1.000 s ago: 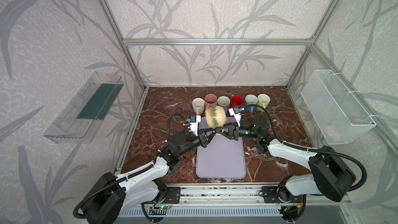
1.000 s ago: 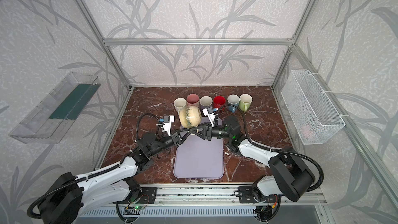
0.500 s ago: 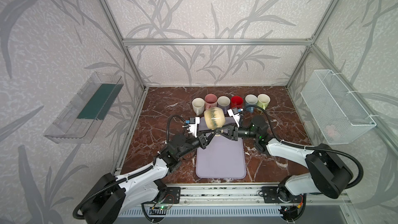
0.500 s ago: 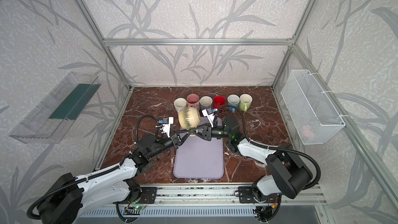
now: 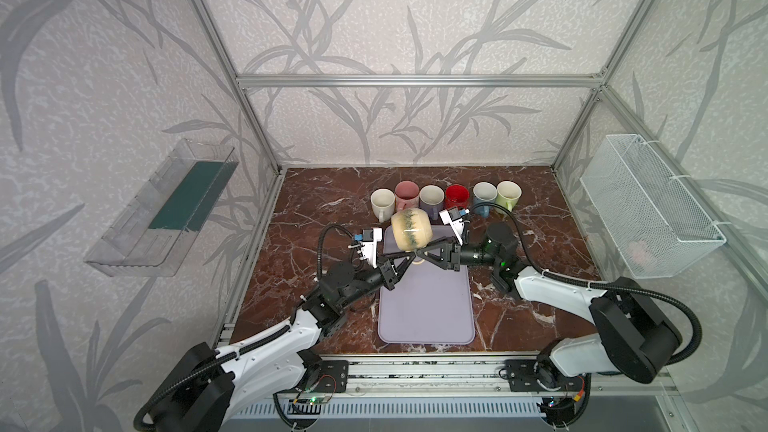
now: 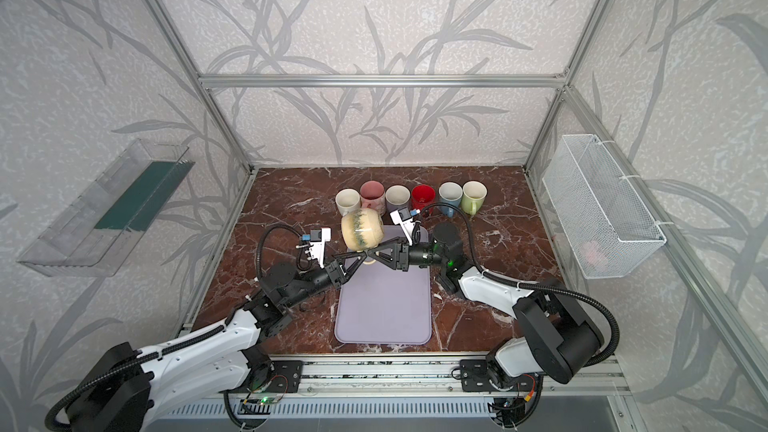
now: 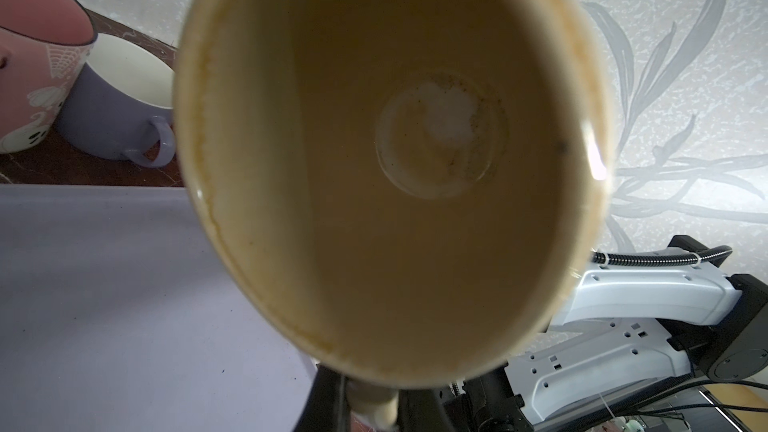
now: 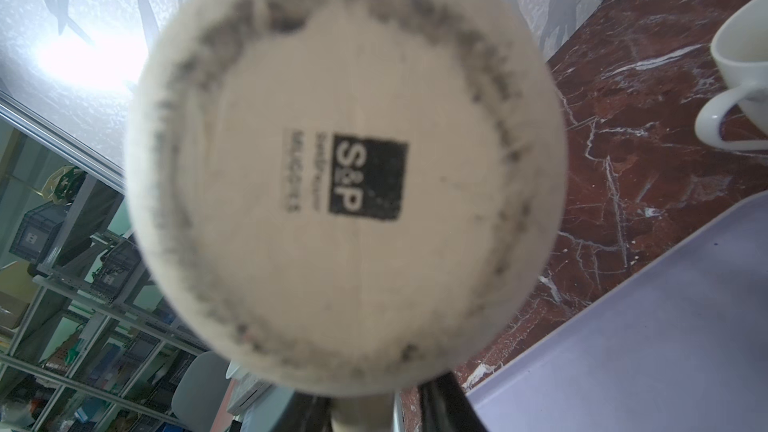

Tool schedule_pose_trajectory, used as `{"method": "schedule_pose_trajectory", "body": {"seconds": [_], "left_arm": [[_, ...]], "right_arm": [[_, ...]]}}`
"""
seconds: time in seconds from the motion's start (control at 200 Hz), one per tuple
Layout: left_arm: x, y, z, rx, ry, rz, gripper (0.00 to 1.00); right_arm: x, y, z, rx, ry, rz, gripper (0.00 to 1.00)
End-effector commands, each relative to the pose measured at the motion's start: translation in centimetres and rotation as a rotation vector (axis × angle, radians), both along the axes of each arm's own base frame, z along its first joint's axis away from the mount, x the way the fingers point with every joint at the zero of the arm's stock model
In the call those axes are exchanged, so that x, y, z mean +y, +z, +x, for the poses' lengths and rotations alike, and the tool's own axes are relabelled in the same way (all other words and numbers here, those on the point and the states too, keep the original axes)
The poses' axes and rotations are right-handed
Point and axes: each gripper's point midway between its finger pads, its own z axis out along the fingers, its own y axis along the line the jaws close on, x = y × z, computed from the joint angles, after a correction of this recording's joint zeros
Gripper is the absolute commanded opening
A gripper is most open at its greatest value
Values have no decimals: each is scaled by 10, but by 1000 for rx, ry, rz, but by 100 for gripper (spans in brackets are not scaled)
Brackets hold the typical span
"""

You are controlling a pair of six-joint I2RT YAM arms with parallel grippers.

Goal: Turn the mug right side up
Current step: 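Hold the cream mug with both grippers above the tray, turning it upright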

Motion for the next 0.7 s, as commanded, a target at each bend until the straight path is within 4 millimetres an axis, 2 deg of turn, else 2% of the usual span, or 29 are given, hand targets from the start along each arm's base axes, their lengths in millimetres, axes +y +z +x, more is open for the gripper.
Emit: {"method": "schedule_pose_trajectory", "body": {"seconds": [0.0,0.19,0.35,0.57,0.695], "left_arm": [[1,37,-9,-130,-23,-70,0],[-2,35,-8,-125,-31,-62,0],[-3,38,-8,-132,-33,-64,0],[-8,43,-8,-140,-53,-68,0],[-11,46,-8,-143,-68,-77,0]], "right_arm": [[-7,14,8,-49,-48,29,32],[-4,13,10,-33,-38,40,32],[-2,12,11,-24,-30,52,21],[0,13,12,-21,-21,60,0],[0,16,10,-29,-14,68,0]]}}
